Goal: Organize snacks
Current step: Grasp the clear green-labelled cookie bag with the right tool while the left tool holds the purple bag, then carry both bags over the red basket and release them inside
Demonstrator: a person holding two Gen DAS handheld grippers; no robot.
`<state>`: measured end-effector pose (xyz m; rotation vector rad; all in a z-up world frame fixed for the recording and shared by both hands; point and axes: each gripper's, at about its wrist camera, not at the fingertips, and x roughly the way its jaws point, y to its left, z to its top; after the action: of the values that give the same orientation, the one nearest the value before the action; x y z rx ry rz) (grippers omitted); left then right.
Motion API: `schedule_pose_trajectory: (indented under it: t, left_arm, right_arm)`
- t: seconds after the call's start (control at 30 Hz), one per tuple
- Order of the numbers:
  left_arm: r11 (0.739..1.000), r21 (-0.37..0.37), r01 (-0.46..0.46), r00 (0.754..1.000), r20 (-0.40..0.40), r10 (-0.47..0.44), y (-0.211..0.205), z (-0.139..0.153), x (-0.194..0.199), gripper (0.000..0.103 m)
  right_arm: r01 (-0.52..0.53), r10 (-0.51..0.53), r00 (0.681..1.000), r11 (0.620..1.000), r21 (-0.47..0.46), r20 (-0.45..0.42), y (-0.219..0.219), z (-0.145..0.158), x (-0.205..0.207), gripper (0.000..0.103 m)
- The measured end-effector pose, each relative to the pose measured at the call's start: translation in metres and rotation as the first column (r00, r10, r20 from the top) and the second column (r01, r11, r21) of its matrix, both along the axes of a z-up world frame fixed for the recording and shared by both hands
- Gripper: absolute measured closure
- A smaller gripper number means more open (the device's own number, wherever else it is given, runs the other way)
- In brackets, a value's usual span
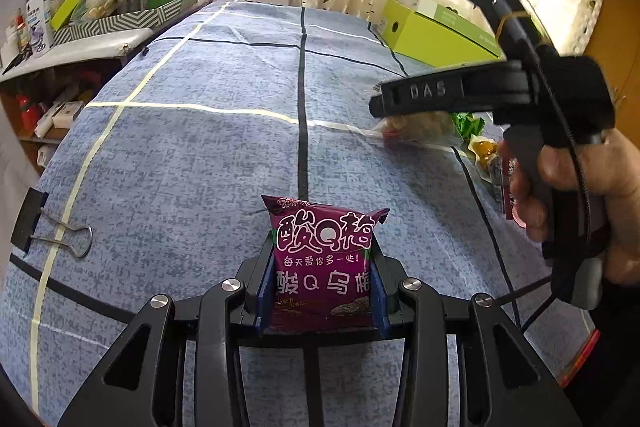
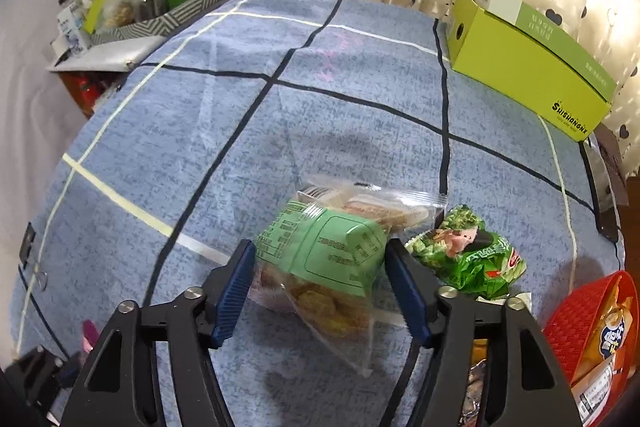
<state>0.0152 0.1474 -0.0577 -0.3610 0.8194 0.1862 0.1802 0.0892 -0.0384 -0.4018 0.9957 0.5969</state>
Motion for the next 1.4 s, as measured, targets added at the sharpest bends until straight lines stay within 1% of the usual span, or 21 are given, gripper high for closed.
schedule_pose_trajectory:
  t: [0.03,0.07,0.2,0.27,0.33,0.43,0.6,0.7,0.87,1.07,1.27,1.4]
  left_arm:
    - [1.000,-0.002,-0.004,1.000,0.001,0.004,0.002,0.000,0.000,0.063]
    - [1.000,-0.003,-0.007,1.000,0.001,0.007,0.003,0.000,-0.001,0.063]
    - [1.000,-0.005,-0.021,1.000,0.001,0.021,0.006,0.000,-0.001,0.063]
    - [1.000,-0.005,-0.028,1.000,-0.004,0.028,0.007,0.000,0.000,0.063]
    - [0.999,-0.002,-0.036,0.999,-0.012,0.036,0.006,0.000,0.002,0.063]
    - [0.999,-0.001,-0.050,0.998,-0.027,0.050,0.004,0.003,0.004,0.063]
    - [0.998,0.021,-0.058,0.998,-0.030,0.058,-0.007,0.015,0.006,0.063]
    - [0.998,0.038,-0.051,0.998,-0.021,0.052,-0.016,0.024,0.006,0.063]
    - [0.997,0.070,-0.029,1.000,-0.008,0.030,-0.038,0.042,0.010,0.063]
    - [0.994,0.111,0.009,1.000,0.003,-0.010,-0.068,0.061,0.019,0.063]
    - [0.990,0.136,0.036,0.999,0.008,-0.038,-0.095,0.072,0.032,0.063]
    - [0.988,0.145,0.049,0.999,0.010,-0.051,-0.110,0.076,0.039,0.063]
  right_arm:
    - [-0.002,0.002,1.000,1.000,0.003,0.004,-0.002,0.001,-0.001,0.048]
    - [-0.006,0.006,1.000,1.000,0.010,0.006,-0.005,0.002,-0.002,0.054]
    - [-0.029,0.030,0.999,0.999,0.034,-0.019,-0.022,0.007,-0.007,0.055]
    - [-0.039,0.040,0.999,0.998,0.041,-0.017,-0.029,0.011,-0.012,0.055]
    - [-0.062,0.065,0.997,0.996,0.063,-0.034,-0.041,0.018,-0.020,0.055]
    - [-0.102,0.105,0.994,0.992,0.078,-0.036,-0.056,0.031,-0.034,0.055]
    - [-0.166,0.169,0.985,0.982,0.091,-0.030,-0.088,0.052,-0.059,0.055]
    - [-0.182,0.187,0.982,0.978,0.101,-0.039,-0.107,0.059,-0.069,0.055]
    - [-0.186,0.191,0.981,0.975,0.125,-0.029,-0.136,0.069,-0.077,0.055]
    - [-0.162,0.168,0.986,0.968,0.192,-0.017,-0.165,0.080,-0.075,0.055]
    - [-0.147,0.153,0.988,0.959,0.242,-0.006,-0.187,0.087,-0.074,0.055]
    - [-0.130,0.140,0.990,0.957,0.258,-0.021,-0.201,0.085,-0.074,0.055]
